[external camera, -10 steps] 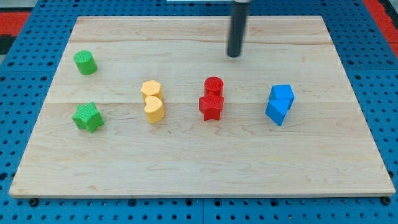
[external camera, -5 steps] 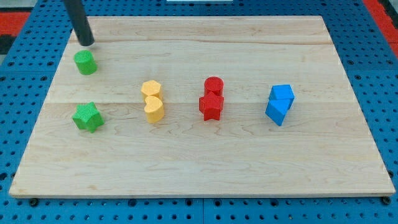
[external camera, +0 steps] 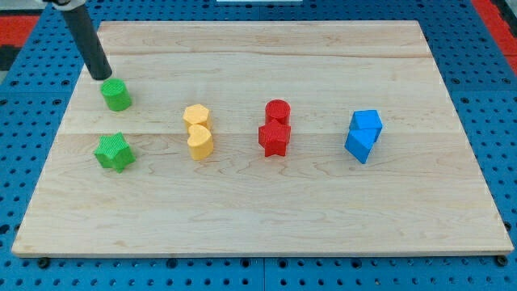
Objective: Slide the green circle closer to the green star
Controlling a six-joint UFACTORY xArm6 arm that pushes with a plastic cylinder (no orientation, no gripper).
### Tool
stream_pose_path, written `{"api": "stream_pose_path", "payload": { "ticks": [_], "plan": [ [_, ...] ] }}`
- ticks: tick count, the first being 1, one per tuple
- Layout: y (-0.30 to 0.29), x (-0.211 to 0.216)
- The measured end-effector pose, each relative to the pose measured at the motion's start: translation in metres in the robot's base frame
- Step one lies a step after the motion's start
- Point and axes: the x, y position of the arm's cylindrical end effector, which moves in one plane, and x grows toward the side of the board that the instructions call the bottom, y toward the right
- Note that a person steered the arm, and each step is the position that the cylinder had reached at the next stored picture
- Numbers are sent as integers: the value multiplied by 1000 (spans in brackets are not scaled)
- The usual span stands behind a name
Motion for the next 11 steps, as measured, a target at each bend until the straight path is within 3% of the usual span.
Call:
{"api": "stream_pose_path", "payload": {
  "ticks": [1, 3, 11],
  "plan": [
    [11, -1],
    [27, 63],
    [19, 84]
  ]
}}
